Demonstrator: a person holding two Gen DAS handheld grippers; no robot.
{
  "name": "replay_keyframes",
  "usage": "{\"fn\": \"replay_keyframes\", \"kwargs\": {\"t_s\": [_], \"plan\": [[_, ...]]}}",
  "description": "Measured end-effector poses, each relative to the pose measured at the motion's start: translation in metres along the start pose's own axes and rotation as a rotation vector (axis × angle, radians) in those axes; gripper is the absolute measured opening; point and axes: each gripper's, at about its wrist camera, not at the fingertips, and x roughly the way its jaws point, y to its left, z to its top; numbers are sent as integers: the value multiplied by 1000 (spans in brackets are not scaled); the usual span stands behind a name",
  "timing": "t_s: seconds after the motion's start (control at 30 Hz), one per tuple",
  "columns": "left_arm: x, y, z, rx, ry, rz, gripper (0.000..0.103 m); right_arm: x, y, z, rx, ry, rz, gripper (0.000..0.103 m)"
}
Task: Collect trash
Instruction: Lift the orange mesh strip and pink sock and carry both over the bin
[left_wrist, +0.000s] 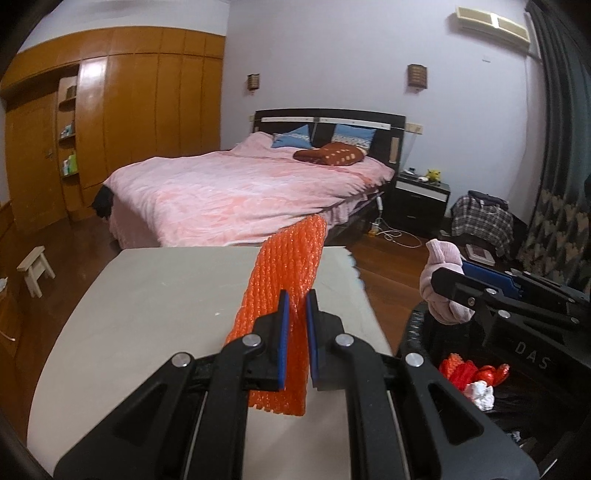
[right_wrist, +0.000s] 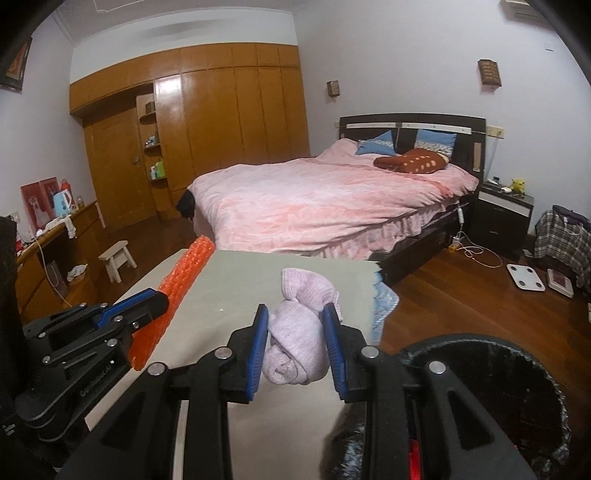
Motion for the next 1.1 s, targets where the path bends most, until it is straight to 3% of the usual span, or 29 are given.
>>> {"fn": "replay_keyframes", "kwargs": {"t_s": [1.1], "plan": [[-2,-102,8,117,-20,-204,8,-58,-88,-14,91,-54,-167,30]]}}
